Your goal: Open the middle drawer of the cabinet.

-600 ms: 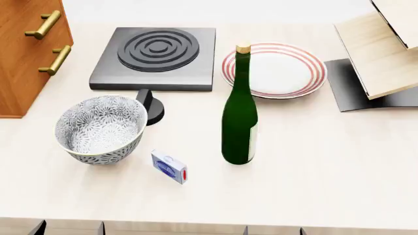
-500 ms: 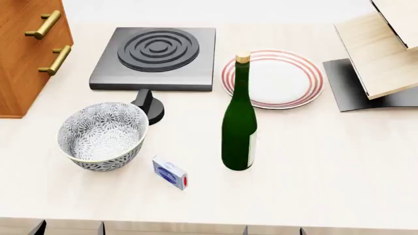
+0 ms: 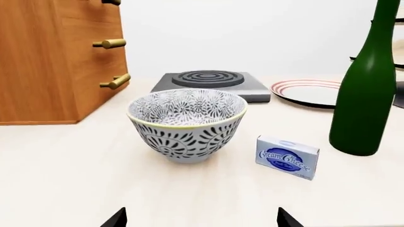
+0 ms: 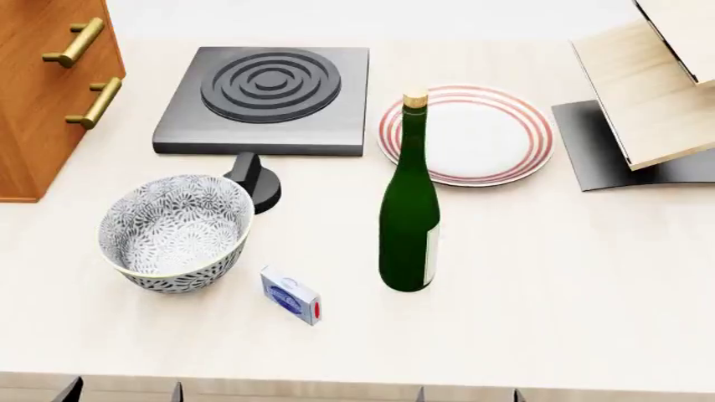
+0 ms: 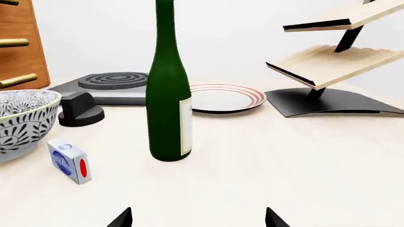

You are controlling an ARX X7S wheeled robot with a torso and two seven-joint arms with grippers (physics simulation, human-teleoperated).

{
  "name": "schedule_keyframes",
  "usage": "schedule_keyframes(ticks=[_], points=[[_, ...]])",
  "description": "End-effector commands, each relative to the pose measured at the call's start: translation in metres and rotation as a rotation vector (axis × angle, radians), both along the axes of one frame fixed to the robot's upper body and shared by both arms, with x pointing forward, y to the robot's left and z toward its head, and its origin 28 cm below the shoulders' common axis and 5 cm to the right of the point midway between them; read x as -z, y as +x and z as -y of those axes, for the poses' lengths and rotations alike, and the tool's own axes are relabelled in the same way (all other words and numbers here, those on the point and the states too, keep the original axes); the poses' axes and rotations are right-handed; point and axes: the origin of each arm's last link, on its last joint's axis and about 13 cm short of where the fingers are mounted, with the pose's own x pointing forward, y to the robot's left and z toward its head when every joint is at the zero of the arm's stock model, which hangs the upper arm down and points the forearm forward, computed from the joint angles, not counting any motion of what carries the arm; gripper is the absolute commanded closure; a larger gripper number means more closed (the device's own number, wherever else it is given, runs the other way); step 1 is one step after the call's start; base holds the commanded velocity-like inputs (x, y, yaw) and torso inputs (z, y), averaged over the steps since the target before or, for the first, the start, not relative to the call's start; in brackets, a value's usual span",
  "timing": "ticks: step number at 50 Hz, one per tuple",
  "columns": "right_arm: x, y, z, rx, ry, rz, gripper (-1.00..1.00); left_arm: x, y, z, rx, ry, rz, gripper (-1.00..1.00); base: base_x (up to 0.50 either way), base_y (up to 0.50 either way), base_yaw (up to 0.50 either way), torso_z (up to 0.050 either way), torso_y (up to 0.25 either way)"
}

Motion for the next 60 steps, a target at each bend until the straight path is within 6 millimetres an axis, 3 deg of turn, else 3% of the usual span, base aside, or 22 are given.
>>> schedule_keyframes(ticks=[1,6,16,21,28,38,42,60], points=[[-0.001,0.000,0.000,0.012,-0.011,-0.006,-1.00,-0.002,0.000,0.000,-0.006,0.001,0.018,-1.00,0.00,0.00,0.00,0.000,0.000],[-0.014,0.001,0.002,0.031,-0.020,0.030,-1.00,-0.016,0.003,-0.004,-0.031,-0.004,0.072,-1.00,0.00,0.00,0.00,0.000,0.000],[-0.078,-0.005,0.001,0.059,-0.082,0.189,-1.00,-0.065,-0.005,-0.002,-0.042,0.002,0.218,-1.00,0.00,0.00,0.00,0.000,0.000],[-0.100,-0.009,0.001,0.056,-0.096,0.240,-1.00,-0.091,-0.005,-0.001,-0.032,-0.033,0.274,-1.00,0.00,0.00,0.00,0.000,0.000],[-0.132,-0.019,-0.001,0.056,-0.112,0.321,-1.00,-0.137,-0.016,0.001,-0.015,-0.044,0.410,-1.00,0.00,0.00,0.00,0.000,0.000],[-0.170,-0.042,-0.006,0.069,-0.169,0.464,-1.00,-0.170,-0.036,0.006,0.028,-0.016,0.567,-1.00,0.00,0.00,0.00,0.000,0.000],[-0.178,-0.046,-0.008,0.069,-0.178,0.507,-1.00,-0.179,-0.046,0.007,0.034,-0.011,0.614,-1.00,0.00,0.00,0.00,0.000,0.000],[-0.180,-0.049,-0.010,0.070,-0.179,0.561,-1.00,-0.205,-0.066,0.002,0.043,-0.061,0.704,-1.00,0.00,0.00,0.00,0.000,0.000]])
